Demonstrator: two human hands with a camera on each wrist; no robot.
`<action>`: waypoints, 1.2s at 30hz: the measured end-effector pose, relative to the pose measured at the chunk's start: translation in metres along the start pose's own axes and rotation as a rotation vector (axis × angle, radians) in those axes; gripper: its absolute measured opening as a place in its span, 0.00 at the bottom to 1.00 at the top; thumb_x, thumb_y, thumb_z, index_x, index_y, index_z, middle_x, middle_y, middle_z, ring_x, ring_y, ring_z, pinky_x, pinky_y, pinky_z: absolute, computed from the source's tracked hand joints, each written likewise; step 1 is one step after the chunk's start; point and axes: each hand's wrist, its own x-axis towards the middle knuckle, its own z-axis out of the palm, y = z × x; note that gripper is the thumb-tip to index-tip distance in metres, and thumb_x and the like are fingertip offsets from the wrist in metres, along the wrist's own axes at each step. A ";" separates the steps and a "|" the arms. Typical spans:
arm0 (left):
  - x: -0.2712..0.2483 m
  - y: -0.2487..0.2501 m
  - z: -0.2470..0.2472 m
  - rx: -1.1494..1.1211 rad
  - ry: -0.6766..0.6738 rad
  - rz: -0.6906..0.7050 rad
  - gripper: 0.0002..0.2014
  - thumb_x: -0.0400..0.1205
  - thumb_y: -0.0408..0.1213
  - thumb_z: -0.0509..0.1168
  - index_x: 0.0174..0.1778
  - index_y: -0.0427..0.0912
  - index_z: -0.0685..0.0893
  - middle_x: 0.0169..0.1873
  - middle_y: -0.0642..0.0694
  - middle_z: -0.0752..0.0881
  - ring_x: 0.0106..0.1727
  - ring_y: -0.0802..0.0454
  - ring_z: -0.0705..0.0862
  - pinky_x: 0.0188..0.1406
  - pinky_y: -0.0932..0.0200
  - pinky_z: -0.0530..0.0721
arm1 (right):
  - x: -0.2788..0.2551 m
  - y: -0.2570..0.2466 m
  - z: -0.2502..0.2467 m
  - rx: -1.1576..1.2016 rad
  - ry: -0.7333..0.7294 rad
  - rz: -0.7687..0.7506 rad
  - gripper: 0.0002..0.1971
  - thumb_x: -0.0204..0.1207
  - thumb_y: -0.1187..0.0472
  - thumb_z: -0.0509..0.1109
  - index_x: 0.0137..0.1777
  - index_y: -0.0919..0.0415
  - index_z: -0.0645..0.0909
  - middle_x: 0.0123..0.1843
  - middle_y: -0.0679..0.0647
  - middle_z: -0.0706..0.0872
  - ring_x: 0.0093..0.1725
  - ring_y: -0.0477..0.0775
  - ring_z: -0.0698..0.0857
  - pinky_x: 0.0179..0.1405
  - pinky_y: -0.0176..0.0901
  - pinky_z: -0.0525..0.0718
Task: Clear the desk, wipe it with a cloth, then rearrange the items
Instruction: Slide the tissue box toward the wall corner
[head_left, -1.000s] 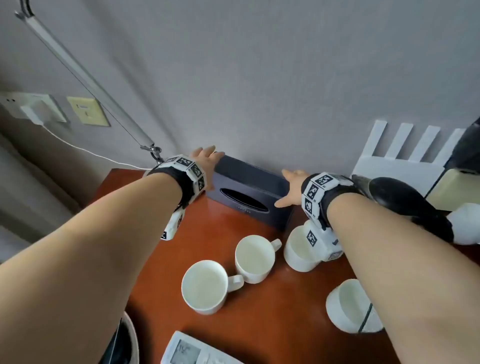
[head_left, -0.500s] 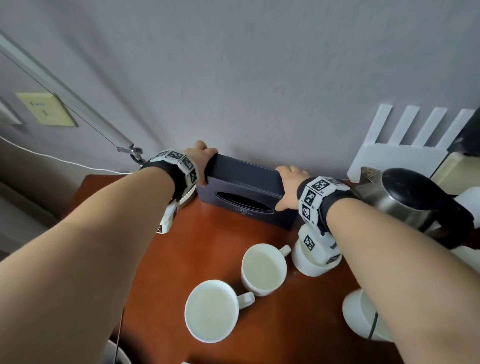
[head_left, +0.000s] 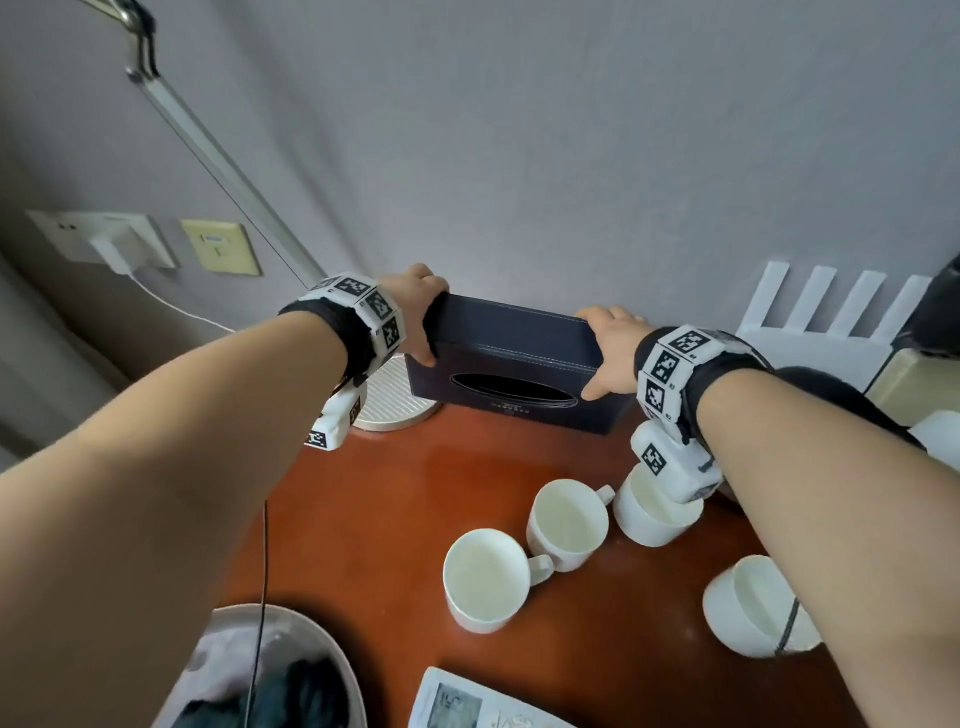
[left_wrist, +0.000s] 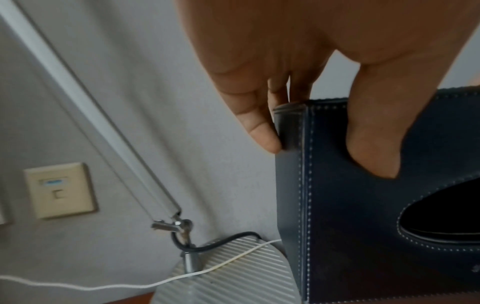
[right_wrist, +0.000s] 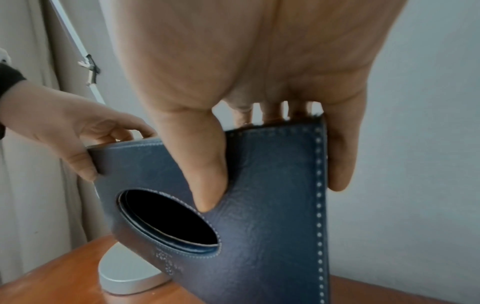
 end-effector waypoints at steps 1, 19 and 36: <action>-0.011 -0.008 -0.003 -0.002 0.004 -0.009 0.41 0.66 0.45 0.79 0.74 0.44 0.69 0.71 0.47 0.69 0.65 0.41 0.79 0.60 0.50 0.79 | -0.005 -0.010 -0.002 -0.001 0.003 -0.018 0.48 0.64 0.55 0.81 0.80 0.54 0.56 0.74 0.59 0.68 0.74 0.62 0.69 0.69 0.52 0.73; -0.092 -0.199 0.054 0.031 -0.152 -0.180 0.44 0.67 0.37 0.79 0.77 0.40 0.64 0.75 0.43 0.64 0.71 0.40 0.75 0.68 0.46 0.77 | -0.010 -0.220 0.054 -0.081 -0.056 -0.187 0.42 0.60 0.47 0.81 0.71 0.58 0.65 0.70 0.57 0.73 0.67 0.61 0.76 0.63 0.53 0.79; -0.003 -0.239 0.085 0.112 -0.201 -0.086 0.44 0.67 0.32 0.79 0.77 0.40 0.65 0.75 0.40 0.66 0.72 0.36 0.73 0.70 0.43 0.74 | 0.061 -0.245 0.087 -0.028 -0.177 -0.066 0.41 0.63 0.48 0.79 0.72 0.61 0.63 0.70 0.60 0.72 0.66 0.63 0.77 0.62 0.57 0.80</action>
